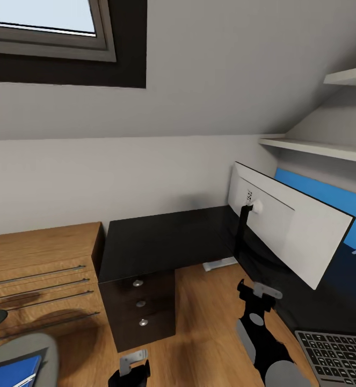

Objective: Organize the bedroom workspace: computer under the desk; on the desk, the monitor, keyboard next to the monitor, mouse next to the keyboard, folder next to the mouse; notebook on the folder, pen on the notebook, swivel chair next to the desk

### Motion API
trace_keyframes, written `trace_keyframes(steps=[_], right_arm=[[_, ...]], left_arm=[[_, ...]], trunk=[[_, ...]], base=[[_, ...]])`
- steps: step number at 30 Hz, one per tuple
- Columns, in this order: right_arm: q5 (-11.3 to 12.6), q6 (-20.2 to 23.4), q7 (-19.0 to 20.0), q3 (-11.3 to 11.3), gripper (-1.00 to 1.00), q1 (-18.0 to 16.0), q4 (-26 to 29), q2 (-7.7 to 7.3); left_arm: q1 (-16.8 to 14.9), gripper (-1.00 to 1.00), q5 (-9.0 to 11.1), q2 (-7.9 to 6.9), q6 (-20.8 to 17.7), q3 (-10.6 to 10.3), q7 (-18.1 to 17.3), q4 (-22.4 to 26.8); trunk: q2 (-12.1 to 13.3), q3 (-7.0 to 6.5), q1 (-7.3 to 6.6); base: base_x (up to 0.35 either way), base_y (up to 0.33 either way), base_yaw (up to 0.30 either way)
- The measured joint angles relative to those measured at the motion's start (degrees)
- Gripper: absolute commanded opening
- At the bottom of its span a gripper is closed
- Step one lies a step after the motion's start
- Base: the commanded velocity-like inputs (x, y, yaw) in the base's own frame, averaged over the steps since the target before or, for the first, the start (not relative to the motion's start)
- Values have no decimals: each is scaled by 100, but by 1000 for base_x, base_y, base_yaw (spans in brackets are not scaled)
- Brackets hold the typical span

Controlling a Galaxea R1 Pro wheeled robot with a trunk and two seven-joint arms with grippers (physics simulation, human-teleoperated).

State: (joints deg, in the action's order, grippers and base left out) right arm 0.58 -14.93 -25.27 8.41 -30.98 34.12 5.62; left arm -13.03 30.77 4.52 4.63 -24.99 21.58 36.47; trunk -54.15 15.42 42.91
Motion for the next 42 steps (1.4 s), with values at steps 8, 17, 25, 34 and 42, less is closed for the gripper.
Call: trace_keyframes(steps=[8, 17, 25, 34, 42], right_arm=[[24, 104, 12, 23, 100, -1, -77, -355], [29, 227, 21, 27, 100, -8, -110, -449], [38, 476, 258, 47, 100, -9, -114, -523], [243, 701, 523, 82, 100, -12, -112, -694], [431, 735, 704, 88, 100, -18, -187, -826]], left_arm=[[0, 100, 0, -2, 0, 0, -1, 9], [0, 100, 0, 1, 0, 0, -1, 10], [0, 100, 0, 1, 0, 0, -1, 10], [0, 100, 0, 1, 0, -1, -1, 10], [0, 100, 0, 1, 0, -1, -1, 10]], trunk=[[0, 0, 0], [0, 0, 0], [0, 0, 0], [0, 0, 0], [0, 0, 0]], base=[[0, 0, 0], [0, 0, 0], [0, 0, 0], [0, 0, 0], [0, 0, 0]])
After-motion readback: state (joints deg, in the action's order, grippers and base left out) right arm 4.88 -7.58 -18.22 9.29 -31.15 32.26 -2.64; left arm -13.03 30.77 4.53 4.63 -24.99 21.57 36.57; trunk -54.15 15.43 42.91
